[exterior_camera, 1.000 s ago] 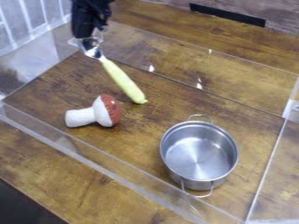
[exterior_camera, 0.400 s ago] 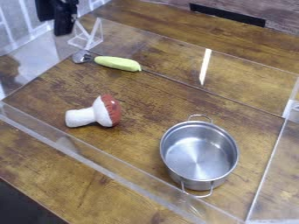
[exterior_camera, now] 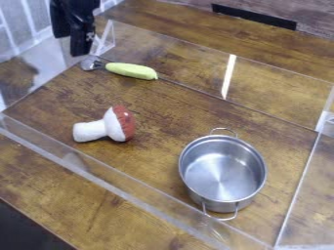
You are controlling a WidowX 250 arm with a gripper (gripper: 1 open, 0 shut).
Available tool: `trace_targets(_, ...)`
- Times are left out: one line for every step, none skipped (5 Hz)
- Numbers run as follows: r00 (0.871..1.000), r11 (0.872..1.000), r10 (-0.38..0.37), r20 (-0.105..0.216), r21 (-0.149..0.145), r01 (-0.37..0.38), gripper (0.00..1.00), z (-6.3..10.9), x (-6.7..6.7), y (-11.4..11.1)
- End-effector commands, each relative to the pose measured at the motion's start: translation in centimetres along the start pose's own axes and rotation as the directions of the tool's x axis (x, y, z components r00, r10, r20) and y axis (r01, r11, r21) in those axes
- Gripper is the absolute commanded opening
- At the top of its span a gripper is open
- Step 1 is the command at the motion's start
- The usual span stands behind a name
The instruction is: Move the green spoon to the left
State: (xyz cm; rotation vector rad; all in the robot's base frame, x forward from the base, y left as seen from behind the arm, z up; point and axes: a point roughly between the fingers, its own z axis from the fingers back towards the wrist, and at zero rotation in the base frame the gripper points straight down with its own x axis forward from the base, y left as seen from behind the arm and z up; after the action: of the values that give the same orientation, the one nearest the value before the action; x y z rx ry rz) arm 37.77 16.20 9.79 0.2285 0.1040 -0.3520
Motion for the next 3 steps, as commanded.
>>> trace_targets(0.999, 0.999, 0.009, 0.052, 0.031, -0.011, 1.00, 0.8, -0.9, 1.4)
trace_targets(0.998, 0.999, -0.030, 0.056, 0.021, 0.029, 1.00, -0.1, -0.4, 1.8)
trace_targets(0.996, 0.998, -0.063, 0.059, 0.012, 0.062, 1.00, -0.9, 0.0, 2.3)
